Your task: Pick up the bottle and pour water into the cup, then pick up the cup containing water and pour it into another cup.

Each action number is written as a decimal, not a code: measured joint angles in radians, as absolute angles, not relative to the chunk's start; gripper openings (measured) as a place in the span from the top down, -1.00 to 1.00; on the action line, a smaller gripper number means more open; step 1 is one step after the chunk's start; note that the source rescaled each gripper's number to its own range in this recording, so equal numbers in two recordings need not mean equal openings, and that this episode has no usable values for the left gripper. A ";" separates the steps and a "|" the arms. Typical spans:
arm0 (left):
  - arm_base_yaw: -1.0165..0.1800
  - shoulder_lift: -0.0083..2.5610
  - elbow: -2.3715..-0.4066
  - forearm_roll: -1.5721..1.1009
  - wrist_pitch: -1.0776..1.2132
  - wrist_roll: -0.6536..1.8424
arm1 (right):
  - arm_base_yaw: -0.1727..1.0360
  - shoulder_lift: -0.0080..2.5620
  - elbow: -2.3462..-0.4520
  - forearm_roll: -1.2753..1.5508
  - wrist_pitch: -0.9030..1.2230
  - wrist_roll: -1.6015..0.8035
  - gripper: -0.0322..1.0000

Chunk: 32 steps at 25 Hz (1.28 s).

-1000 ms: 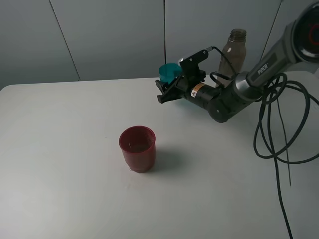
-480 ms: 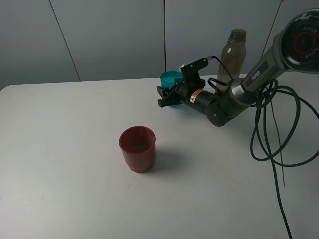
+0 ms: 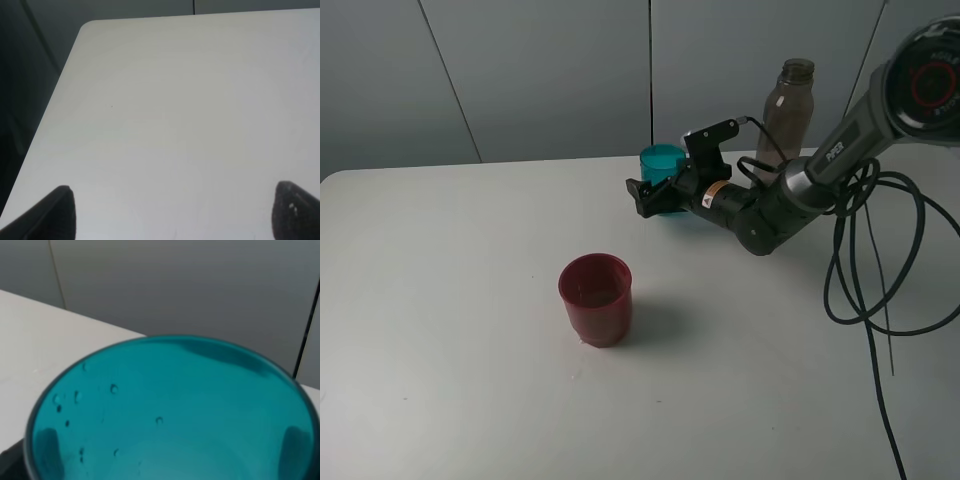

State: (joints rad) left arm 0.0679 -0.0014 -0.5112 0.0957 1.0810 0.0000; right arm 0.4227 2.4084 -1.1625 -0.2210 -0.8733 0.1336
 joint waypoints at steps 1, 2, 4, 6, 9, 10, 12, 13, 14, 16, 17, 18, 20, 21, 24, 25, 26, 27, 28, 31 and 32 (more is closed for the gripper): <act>0.068 -0.001 -0.511 0.096 1.081 0.000 | 0.423 2.401 -1.142 -0.221 -0.872 0.138 -0.97; 0.068 -0.001 -0.511 0.096 1.081 0.000 | 0.423 2.390 -1.125 -0.221 -0.869 0.137 -0.97; 0.068 -0.001 -0.511 0.096 1.081 0.000 | 0.423 2.357 -1.076 -0.221 -0.865 0.138 -0.97; 0.068 -0.001 -0.511 0.096 1.081 0.000 | 0.423 2.313 -1.009 -0.221 -0.862 0.138 -0.97; 0.068 -0.001 -0.511 0.096 1.081 0.000 | 0.423 2.241 -0.900 -0.221 -0.862 0.085 -0.99; 0.068 -0.001 -0.511 0.096 1.081 0.000 | 0.423 2.211 -0.866 -0.216 -0.860 0.058 -0.99; 0.068 -0.001 -0.511 0.096 1.081 0.000 | 0.423 2.140 -0.775 -0.191 -0.857 -0.010 -0.99; 0.068 -0.001 -0.511 0.096 1.081 0.000 | 0.423 2.106 -0.740 -0.174 -0.855 -0.032 -0.99; 0.068 -0.001 -0.511 0.096 1.081 0.000 | 0.421 2.050 -0.706 -0.162 -0.851 -0.049 -0.99; 0.068 -0.001 -0.511 0.096 1.081 0.000 | 0.419 1.947 -0.630 -0.145 -0.811 -0.067 -0.99; 0.068 -0.001 -0.511 0.096 1.081 0.000 | 0.419 1.895 -0.607 -0.145 -0.781 -0.069 -0.99; 0.068 -0.001 -0.511 0.096 1.081 0.000 | 0.419 1.815 -0.586 -0.147 -0.735 -0.071 -0.99; 0.068 -0.001 -0.511 0.096 1.081 0.000 | 0.419 1.679 -0.563 -0.167 -0.641 -0.051 -0.99; 0.068 -0.001 -0.511 0.096 1.081 0.000 | 0.419 1.600 -0.556 -0.180 -0.587 -0.029 -0.99; 0.068 -0.001 -0.511 0.096 1.081 0.000 | 0.419 1.386 -0.554 -0.229 -0.427 0.036 -0.99; 0.068 -0.001 -0.511 0.096 1.081 0.000 | 0.419 1.306 -0.554 -0.245 -0.361 0.054 -0.99; 0.068 -0.001 -0.511 0.096 1.081 0.000 | 0.419 1.228 -0.554 -0.252 -0.297 0.073 -0.99; 0.068 -0.001 -0.511 0.096 1.081 0.000 | 0.419 1.167 -0.554 -0.257 -0.211 0.089 -0.99; 0.068 -0.001 -0.511 0.096 1.081 0.000 | 0.419 1.095 -0.554 -0.259 -0.120 0.098 -0.99; 0.068 -0.001 -0.511 0.096 1.081 0.000 | 0.419 0.900 -0.553 -0.248 0.122 0.116 -0.99; 0.068 -0.001 -0.511 0.096 1.081 0.000 | 0.419 0.835 -0.553 -0.239 0.199 0.119 -0.99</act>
